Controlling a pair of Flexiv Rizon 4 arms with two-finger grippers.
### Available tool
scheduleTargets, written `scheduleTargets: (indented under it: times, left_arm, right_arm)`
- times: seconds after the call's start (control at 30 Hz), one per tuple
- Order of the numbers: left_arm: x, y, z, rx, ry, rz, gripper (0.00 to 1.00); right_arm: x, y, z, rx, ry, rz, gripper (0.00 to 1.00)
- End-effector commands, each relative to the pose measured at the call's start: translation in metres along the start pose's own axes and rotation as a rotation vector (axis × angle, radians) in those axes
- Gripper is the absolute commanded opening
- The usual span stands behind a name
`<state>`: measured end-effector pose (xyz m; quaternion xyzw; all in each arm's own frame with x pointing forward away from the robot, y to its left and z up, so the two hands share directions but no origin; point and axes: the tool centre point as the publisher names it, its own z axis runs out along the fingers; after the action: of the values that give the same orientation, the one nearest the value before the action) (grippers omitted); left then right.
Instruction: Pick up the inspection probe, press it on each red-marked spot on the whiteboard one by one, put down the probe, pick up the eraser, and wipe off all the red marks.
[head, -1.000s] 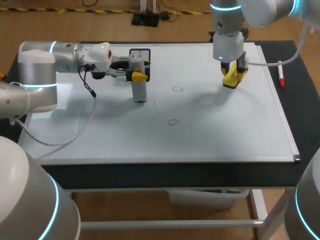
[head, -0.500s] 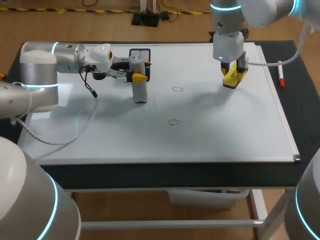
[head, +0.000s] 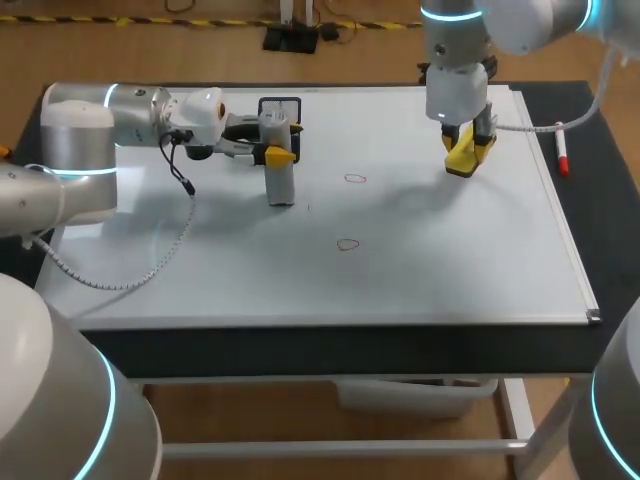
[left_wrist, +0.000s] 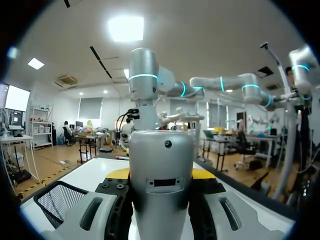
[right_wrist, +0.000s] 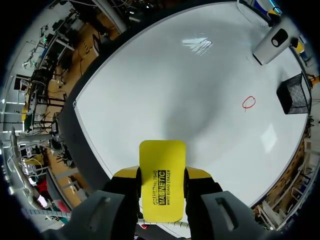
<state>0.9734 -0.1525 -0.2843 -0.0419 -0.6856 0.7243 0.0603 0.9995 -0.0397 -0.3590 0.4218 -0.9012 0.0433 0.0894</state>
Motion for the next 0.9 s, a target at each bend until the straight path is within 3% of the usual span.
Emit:
scheduleTargets:
  times: [0.03, 0.27, 0.6, 0.9]
  left_arm:
    - [-0.001, 0.001, 0.0, 0.001, 0.005, 0.0, 0.0]
    - [0.001, -0.003, -0.001, 0.003, 0.004, 0.009, 0.0]
    - [0.009, -0.026, -0.009, 0.01, -0.009, 0.053, 0.0]
    - [0.011, -0.043, -0.044, -0.015, -0.082, 0.072, 0.0]
  right_arm:
    - [0.001, 0.0, -0.002, 0.003, 0.001, -0.001, 0.0]
    - [0.001, 0.0, -0.002, 0.003, 0.001, -0.001, 0.0]
    - [0.001, 0.0, -0.002, 0.003, 0.001, -0.001, 0.0]
    - [0.001, 0.0, -0.002, 0.003, 0.001, -0.001, 0.0]
